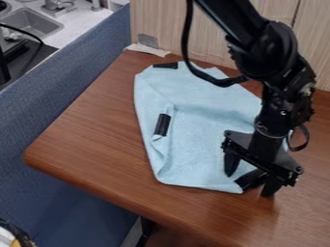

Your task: Fold the cloth from bottom right to centre

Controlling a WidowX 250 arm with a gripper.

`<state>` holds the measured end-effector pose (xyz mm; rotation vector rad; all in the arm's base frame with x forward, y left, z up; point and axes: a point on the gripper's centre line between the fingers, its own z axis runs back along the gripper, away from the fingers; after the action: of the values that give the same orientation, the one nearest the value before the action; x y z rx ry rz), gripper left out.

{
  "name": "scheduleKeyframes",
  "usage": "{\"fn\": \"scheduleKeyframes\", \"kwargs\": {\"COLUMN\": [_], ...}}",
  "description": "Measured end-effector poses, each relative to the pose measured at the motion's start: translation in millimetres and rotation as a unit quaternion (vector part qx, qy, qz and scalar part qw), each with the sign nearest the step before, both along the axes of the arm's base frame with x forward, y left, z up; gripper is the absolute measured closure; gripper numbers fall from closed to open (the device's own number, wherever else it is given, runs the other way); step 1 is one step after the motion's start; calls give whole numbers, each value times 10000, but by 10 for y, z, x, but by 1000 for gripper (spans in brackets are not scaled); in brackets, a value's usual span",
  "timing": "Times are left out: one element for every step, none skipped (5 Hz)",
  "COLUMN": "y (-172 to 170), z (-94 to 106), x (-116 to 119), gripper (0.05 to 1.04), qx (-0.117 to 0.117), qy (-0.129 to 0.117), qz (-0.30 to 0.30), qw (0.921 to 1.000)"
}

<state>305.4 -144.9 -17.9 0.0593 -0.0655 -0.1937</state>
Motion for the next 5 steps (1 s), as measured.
{"fn": "scheduleKeyframes", "kwargs": {"y": [-51, -44, -42, -33, 9], "z": [-11, -19, -10, 11, 154], "x": [-29, -35, -53, -79, -57], "gripper": [407, 700, 900, 991, 1001], "qx": [207, 231, 209, 212, 167], "qy": [-17, -26, -19, 19, 18], "qz": [-119, -125, -128, -147, -136], "qw": [9997, 9997, 9997, 9997, 9998]}}
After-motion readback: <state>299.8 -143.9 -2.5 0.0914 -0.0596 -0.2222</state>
